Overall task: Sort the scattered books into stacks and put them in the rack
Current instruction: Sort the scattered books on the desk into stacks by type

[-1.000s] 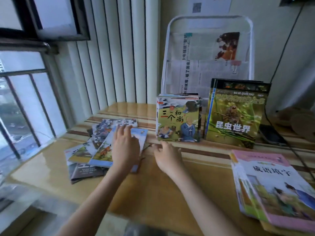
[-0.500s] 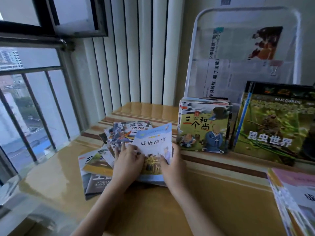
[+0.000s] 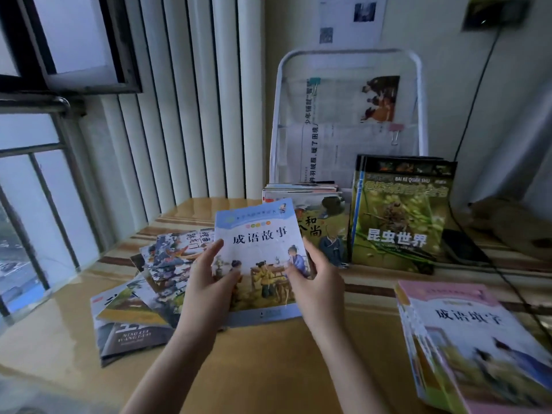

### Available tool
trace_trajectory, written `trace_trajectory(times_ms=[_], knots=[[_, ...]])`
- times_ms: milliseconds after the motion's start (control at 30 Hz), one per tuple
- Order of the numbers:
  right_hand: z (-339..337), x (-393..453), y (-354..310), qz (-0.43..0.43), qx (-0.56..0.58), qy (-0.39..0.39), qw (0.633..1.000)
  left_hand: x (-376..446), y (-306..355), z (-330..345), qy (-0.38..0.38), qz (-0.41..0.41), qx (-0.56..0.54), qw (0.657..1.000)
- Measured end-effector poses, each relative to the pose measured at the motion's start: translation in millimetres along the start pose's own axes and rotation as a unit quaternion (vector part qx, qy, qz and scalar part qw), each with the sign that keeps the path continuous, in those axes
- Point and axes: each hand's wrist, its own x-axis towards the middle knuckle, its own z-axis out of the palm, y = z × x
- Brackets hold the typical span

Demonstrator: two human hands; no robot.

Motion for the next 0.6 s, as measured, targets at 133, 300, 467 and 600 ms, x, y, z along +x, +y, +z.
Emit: trace_trajectory(times_ms=[133, 300, 467, 600], knots=[[-61.4, -3.0, -2.5, -0.004, -0.024, -0.023, 0.999, -42.2, 19.9, 44.8, -0.015, 0.022, 0.051, 0.998], [-126.4, -3.4, 9.5, 0.033, -0.043, -0.037, 0.998, -79.5, 26.4, 93.2, -0.053, 0.029, 0.048, 0.997], [-153.8, -12.4, 15.4, 0.054, 0.006, -0.055, 0.997, -106.1, 31.1, 112.4, -0.048, 0.092, 0.043, 0.994], [-192.4, -17.0, 22.6, 0.062, -0.068, 0.010, 0.996, -121.0, 29.4, 144.2, -0.116, 0.095, 0.065, 0.986]])
